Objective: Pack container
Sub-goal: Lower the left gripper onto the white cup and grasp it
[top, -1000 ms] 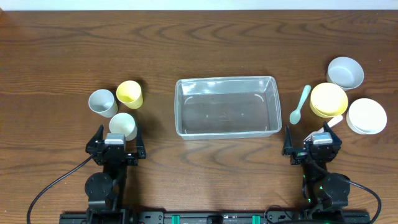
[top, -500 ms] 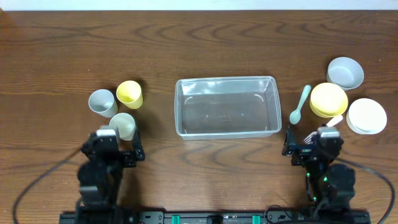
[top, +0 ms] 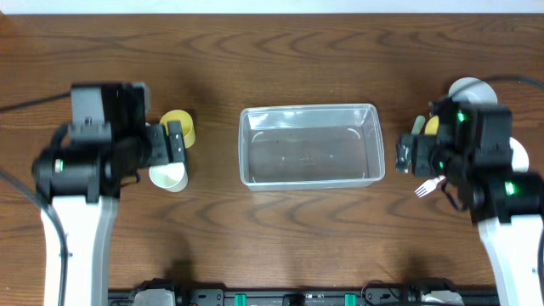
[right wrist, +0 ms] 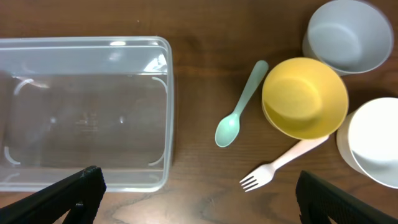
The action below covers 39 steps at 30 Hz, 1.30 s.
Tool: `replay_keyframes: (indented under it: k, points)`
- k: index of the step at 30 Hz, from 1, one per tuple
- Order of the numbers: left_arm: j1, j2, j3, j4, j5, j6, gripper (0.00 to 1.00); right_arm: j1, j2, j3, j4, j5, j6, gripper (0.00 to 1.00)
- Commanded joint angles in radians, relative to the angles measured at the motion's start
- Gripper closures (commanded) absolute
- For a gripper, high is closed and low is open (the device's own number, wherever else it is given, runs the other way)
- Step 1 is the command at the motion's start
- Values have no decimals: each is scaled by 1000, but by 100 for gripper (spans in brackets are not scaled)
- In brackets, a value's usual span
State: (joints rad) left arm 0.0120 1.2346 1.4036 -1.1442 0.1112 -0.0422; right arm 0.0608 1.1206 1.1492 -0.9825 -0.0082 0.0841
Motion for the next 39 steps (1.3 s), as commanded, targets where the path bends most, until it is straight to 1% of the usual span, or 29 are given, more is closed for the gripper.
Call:
replay_keyframes:
  k: [1,3,5,8,15,19,23,26,28,30,33,37,39]
  points:
    - [2,71,22,-36,35,-15,2,-4,97,28,-19,-5,6,1]
    - [2,111,12,-64,39,-17,2,-3,148,27,-31,-3,24,1]
    - [2,156,-2,-101,39,-44,2,-3,198,27,-43,-3,48,1]
    - [-10,206,-39,-111,35,-45,1,-3,242,27,-41,2,50,1]
    - [-71,278,-169,1,25,-46,1,-3,285,27,-35,1,50,1]
    - [-72,320,-230,63,2,-46,1,-3,285,27,-43,2,50,1]
    - [-72,377,-250,101,-50,-46,2,-3,285,27,-47,2,50,1]
    - [-72,422,-250,120,-69,-46,11,-3,285,27,-47,2,50,1]
    - [-72,448,-250,131,-72,-46,24,-3,285,27,-47,2,50,1]
    - [-72,469,-250,141,-75,-46,34,-3,285,27,-47,2,50,1]
    - [-72,489,-250,145,-79,-46,41,-3,285,27,-50,2,50,1]
    - [-72,492,-250,148,-97,-46,64,-3,285,27,-55,2,50,1]
    - [-72,492,-250,148,-113,-46,67,-3,285,27,-58,2,50,1]
